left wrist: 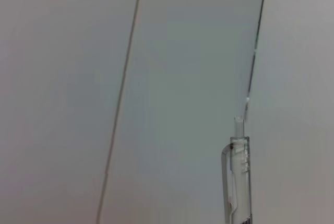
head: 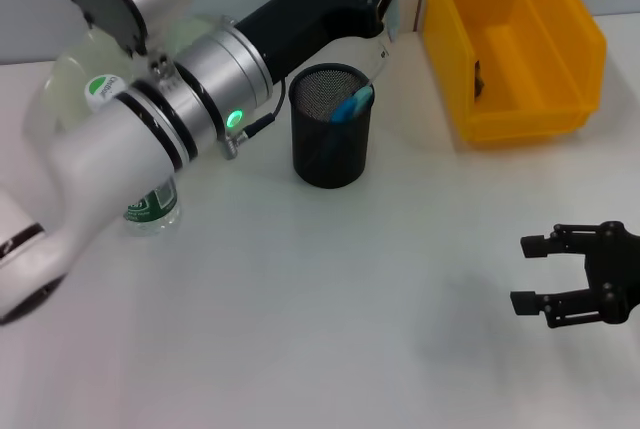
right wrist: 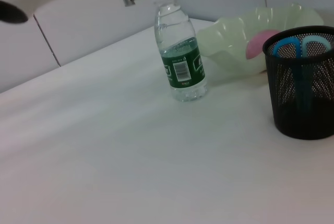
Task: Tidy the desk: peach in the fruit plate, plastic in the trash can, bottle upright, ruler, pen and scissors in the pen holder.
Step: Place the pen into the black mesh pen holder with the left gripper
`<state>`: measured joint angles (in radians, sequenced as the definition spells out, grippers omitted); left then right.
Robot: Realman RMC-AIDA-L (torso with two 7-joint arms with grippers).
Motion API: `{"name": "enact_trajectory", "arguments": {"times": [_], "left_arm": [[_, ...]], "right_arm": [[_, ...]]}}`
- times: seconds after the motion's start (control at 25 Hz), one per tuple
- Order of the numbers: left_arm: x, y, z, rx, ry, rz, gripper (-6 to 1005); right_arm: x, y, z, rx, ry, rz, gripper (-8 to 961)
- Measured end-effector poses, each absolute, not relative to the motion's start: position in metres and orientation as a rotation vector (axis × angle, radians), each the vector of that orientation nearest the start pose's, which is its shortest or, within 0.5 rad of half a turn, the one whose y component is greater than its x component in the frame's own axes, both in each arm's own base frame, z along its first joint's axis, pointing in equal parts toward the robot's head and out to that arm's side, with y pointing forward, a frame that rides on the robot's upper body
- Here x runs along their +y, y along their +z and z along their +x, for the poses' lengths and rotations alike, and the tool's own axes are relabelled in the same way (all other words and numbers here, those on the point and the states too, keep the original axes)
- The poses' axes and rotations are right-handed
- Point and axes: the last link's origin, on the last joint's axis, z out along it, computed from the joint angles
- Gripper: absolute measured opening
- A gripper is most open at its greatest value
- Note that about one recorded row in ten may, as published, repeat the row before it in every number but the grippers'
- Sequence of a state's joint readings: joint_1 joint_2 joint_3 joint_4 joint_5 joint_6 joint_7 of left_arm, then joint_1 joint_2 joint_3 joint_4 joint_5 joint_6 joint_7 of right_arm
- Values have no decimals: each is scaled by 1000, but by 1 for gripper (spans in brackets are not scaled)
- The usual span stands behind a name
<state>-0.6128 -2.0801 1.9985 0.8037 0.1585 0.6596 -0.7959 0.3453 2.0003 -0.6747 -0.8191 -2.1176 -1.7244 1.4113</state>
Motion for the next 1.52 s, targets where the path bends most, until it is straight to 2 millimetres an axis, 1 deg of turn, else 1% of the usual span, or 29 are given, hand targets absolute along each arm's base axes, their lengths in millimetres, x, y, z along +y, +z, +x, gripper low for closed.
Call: {"name": "enact_trajectory", "arguments": {"times": [0.16, 0.24, 0.36, 0.4, 0.56, 0.68, 0.72, 0.92, 0.96, 1.0, 1.28, 1.52], "left_arm": [[381, -91, -107, -425, -1079, -2224, 163], [381, -92, -109, -417, -1069, -2212, 166], [379, -96, -119, -387, -1017, -2179, 171], [379, -96, -119, -387, -1017, -2179, 173], [379, -97, -133, -393, -969, -2155, 179], [379, -98, -137, -402, -958, -2151, 184], [380, -97, -143, -416, -941, -2143, 186], [380, -97, -143, -416, -941, -2143, 194], [382, -97, -156, -451, -907, -2127, 196], [380, -98, -159, -457, -901, -2130, 197], [375, -102, -160, -465, -901, -2150, 209], [375, -103, -161, -467, -894, -2152, 218]], "right_arm": [[274, 50, 322, 710, 462, -2774, 834], [274, 50, 322, 710, 462, -2775, 834], [275, 49, 320, 705, 464, -2779, 834], [275, 49, 320, 705, 464, -2779, 834], [277, 46, 316, 703, 471, -2790, 834], [278, 45, 315, 705, 473, -2792, 834], [278, 45, 315, 704, 474, -2794, 834], [282, 41, 310, 692, 483, -2807, 834], [283, 40, 309, 690, 481, -2812, 834], [283, 40, 309, 690, 481, -2812, 834], [286, 39, 307, 685, 475, -2817, 834], [286, 38, 307, 683, 475, -2819, 834]]}}
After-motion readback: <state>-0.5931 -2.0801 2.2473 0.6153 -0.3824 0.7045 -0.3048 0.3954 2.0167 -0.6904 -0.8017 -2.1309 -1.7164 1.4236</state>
